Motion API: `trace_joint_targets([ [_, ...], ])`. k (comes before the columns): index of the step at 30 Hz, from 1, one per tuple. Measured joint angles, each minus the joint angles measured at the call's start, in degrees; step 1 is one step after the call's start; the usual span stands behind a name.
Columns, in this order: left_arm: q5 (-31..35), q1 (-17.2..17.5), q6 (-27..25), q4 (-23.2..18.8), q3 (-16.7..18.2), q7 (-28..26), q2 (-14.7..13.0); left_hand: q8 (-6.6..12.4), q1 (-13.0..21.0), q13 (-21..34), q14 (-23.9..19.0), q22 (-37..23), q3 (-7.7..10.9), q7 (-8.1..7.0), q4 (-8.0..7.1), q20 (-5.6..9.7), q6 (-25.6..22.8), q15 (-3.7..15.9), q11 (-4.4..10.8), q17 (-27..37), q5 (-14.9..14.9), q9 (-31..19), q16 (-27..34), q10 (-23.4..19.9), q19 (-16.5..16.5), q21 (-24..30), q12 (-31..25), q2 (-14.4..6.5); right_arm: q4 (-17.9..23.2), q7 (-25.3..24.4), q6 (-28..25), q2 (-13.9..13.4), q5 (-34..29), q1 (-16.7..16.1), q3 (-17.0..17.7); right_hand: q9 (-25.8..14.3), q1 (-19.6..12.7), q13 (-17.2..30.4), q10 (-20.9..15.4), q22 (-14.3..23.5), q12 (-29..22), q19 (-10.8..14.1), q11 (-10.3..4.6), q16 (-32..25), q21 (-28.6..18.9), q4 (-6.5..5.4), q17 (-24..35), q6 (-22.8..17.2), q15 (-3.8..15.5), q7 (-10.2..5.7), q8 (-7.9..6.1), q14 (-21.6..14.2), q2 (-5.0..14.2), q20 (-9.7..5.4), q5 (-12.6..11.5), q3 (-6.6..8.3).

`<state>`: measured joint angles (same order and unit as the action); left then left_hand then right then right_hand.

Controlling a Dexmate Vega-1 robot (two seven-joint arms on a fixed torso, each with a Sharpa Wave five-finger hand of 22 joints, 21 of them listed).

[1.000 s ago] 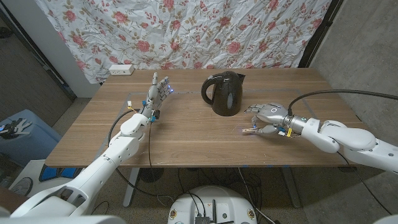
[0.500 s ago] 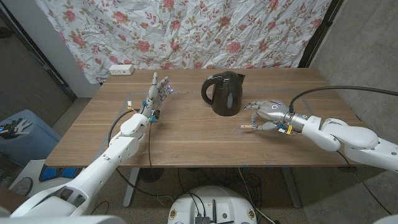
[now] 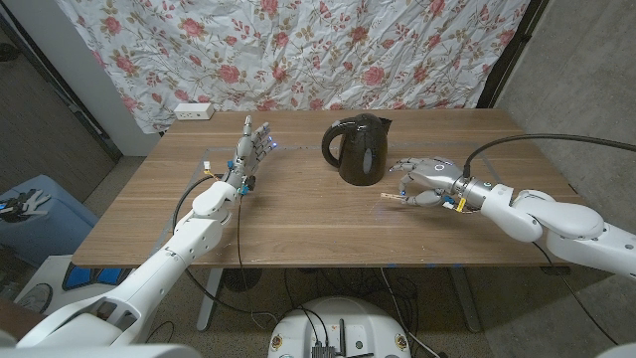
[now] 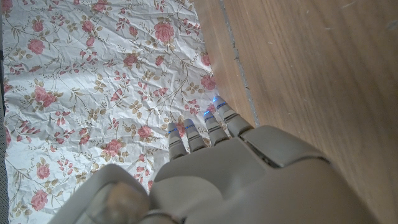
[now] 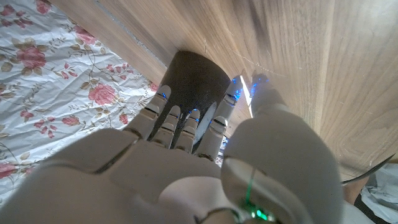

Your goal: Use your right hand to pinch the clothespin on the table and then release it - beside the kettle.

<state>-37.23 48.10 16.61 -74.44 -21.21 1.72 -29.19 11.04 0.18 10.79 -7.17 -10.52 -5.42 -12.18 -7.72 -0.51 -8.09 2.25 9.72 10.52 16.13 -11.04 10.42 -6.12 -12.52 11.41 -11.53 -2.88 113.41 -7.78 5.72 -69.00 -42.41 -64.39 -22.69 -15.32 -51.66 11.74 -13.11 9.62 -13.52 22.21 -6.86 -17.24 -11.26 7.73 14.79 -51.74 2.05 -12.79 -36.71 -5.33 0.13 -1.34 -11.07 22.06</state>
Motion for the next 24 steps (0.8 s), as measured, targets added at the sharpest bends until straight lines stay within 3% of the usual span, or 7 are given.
trace_joint_targets([
  [24,0.0,0.0,0.02,0.0,0.0,0.0,0.0,0.0,0.0,0.0,0.0,0.0,0.0,0.0,0.0,0.0,0.0,0.0,0.0,0.0,0.0,0.0,0.0,0.0,0.0,0.0,0.0,0.0,-2.36,-2.59,0.62,3.9,8.4,-1.11,1.32,0.41,0.68,0.0,-1.29,0.0,0.0,0.31,0.06,-0.43,0.0,0.01,0.26,-0.16,0.01,0.29,0.0,-0.63,1.88,-0.31,0.66,-0.01],
])
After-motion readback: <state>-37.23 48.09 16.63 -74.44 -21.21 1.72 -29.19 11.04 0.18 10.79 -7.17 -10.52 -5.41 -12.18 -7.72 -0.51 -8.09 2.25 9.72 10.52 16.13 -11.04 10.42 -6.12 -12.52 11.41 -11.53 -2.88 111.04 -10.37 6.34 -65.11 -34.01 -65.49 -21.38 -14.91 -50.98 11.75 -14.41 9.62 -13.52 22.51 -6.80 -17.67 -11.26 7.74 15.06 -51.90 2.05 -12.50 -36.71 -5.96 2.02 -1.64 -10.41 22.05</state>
